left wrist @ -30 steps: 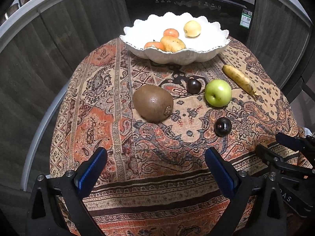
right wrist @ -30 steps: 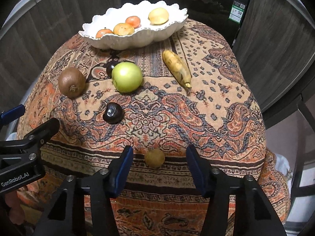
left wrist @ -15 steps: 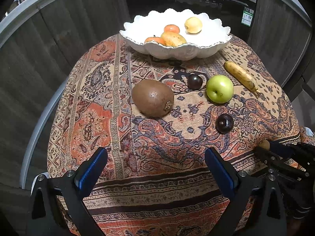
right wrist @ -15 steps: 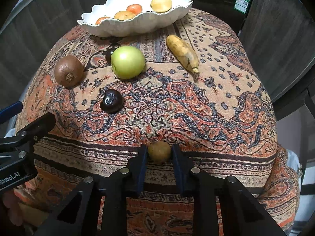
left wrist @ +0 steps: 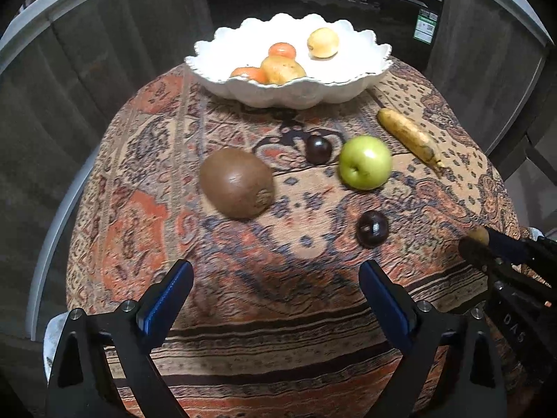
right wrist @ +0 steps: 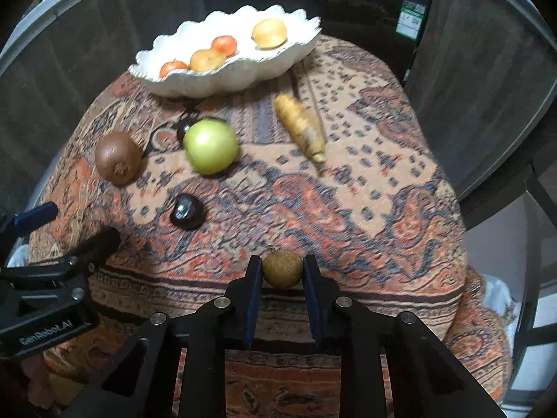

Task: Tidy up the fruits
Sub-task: 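Grasp a dark purple plum with the left tool while the right tool holds the small fruit, then carry the plum with the left tool to the bowl while the right tool carries the small fruit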

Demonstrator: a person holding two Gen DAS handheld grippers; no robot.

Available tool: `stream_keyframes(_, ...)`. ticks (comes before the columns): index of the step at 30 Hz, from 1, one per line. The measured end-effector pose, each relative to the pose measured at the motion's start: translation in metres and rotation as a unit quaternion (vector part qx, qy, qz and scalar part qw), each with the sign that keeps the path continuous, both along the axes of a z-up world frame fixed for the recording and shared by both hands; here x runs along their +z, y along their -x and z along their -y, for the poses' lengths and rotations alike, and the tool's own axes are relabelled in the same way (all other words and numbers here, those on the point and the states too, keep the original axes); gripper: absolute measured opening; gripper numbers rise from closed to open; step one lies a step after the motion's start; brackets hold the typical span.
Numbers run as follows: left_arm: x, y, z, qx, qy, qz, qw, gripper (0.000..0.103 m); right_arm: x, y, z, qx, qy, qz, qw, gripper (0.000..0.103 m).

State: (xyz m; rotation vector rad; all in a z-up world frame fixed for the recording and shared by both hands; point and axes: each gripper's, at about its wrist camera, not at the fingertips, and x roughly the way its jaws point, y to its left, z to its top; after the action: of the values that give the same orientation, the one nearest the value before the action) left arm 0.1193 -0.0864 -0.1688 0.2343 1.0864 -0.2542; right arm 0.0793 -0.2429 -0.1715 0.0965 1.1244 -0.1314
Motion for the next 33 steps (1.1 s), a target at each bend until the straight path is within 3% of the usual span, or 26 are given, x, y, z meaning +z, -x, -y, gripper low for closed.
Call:
stream_keyframes(6, -0.006, -0.005, 0.023, -0.019, 0.007, -0.007, 0.9998, 0.093, 0.007, -0.003, 0.021, -0.017, 0.002, 0.009, 1.0, 0.025)
stream_keyframes(12, -0.017, -0.014, 0.041, -0.034, 0.014, -0.018, 0.9991, 0.076, 0.006, -0.008, 0.036, -0.029, 0.0, 0.01, 1.0, 0.025)
stream_keyframes(17, -0.024, -0.021, 0.057, -0.047, 0.017, -0.022, 0.9985, 0.07, 0.005, -0.009, 0.043, -0.035, -0.006, 0.011, 0.999, 0.025)
stream_keyframes(26, -0.037, -0.021, 0.07, -0.067, 0.013, -0.033, 0.9971, 0.044, -0.001, -0.011, 0.052, -0.046, -0.012, 0.007, 0.999, 0.025)
stream_keyframes(29, -0.037, -0.02, 0.072, -0.072, 0.018, -0.033, 0.9967, 0.029, -0.003, -0.012, 0.052, -0.045, -0.016, 0.005, 0.999, 0.025)
stream_keyframes(33, -0.036, -0.02, 0.071, -0.073, 0.016, -0.032, 0.9967, 0.027, -0.003, -0.012, 0.052, -0.045, -0.015, 0.005, 0.999, 0.025)
